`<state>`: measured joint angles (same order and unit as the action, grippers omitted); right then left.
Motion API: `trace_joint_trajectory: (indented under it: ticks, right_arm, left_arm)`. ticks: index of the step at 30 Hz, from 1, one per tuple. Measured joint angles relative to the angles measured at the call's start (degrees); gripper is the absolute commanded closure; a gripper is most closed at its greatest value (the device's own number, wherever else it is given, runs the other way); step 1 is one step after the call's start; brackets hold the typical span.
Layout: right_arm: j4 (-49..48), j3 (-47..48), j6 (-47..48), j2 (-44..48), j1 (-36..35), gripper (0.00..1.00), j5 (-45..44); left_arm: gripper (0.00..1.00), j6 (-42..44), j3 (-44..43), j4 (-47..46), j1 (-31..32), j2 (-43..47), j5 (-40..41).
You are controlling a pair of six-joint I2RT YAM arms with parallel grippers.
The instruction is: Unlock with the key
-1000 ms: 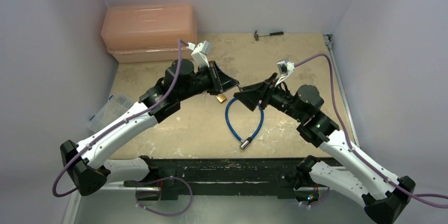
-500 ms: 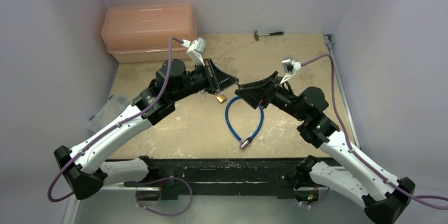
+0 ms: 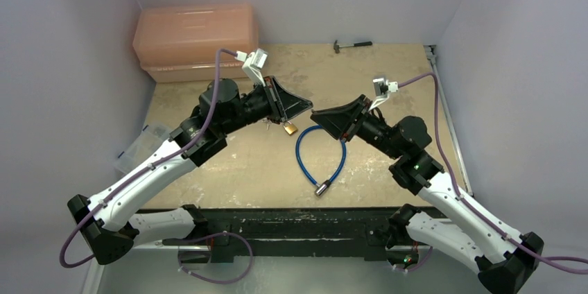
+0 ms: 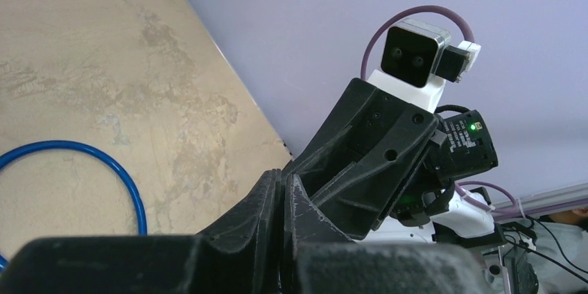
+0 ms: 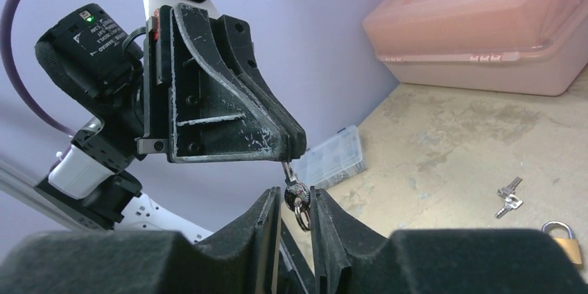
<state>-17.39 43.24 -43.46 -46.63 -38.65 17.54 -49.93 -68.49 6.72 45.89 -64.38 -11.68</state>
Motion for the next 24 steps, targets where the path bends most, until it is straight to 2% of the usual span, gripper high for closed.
trace_joint_trajectory:
  ticks: [8,14,18,19,21,24]
  right_arm:
    - [-1.7,-0.7,-0.7,0.6,0.0,0.9,0.0]
    - [-2.7,-1.0,-1.1,0.7,0.0,1.0,0.2]
    - [-3.2,-1.5,-1.1,0.7,0.0,1.0,0.4]
    - [-3.3,-1.5,-1.1,0.7,0.0,1.0,0.4]
    - [-3.3,-1.5,-1.1,0.7,0.0,1.0,0.4]
    - [-2.4,-1.6,-0.9,1.0,0.0,1.0,0.2]
  left_arm:
    - [1.0,0.0,0.0,-0.5,0.0,0.7,0.0]
    - [1.0,0.0,0.6,-1.5,0.0,1.1,0.0]
    - [1.0,0.0,0.9,-1.5,0.0,1.2,0.0]
    - [0.97,0.0,0.9,-1.5,0.0,1.2,0.0]
    - [0.79,0.0,0.9,-1.4,0.0,1.2,0.0]
    - [0.37,0.7,0.9,-0.5,0.1,1.2,0.9]
